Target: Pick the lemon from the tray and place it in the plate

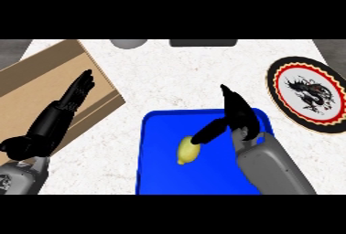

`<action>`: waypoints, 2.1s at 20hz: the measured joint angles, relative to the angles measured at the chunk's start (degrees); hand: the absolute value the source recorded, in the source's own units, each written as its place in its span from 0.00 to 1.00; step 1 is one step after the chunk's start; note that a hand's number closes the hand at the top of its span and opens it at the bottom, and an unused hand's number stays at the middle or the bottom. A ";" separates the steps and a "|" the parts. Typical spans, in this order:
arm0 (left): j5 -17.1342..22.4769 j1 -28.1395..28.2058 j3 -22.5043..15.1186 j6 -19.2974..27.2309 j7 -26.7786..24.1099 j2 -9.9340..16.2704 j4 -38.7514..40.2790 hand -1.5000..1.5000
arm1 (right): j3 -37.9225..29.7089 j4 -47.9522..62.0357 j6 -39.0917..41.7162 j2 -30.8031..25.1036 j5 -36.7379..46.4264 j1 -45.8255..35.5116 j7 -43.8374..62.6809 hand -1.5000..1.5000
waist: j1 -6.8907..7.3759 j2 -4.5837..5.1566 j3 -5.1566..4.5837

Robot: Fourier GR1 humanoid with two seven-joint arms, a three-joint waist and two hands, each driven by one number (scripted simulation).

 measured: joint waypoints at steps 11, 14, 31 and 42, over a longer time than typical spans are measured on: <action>-1.02 1.29 0.96 -1.36 -0.34 -0.43 -1.18 0.50 | -1.06 0.97 3.88 2.89 -1.36 2.83 -0.46 0.00 | 0.68 0.32 0.08; -1.03 0.61 1.51 -1.90 -0.03 -0.68 -0.77 0.50 | -0.41 1.18 4.44 4.29 -1.06 3.82 -0.37 0.00 | 0.59 0.35 0.09; -3.36 -1.21 3.46 -3.50 1.37 -3.50 0.32 0.50 | 4.22 8.77 4.24 7.91 -3.42 7.99 -3.47 0.00 | 0.99 0.42 0.09; -4.06 0.17 4.92 -5.44 2.46 -4.33 -1.75 0.50 | 8.27 12.64 3.27 7.08 -1.73 7.14 -6.26 1.00 | 0.95 -0.65 -0.70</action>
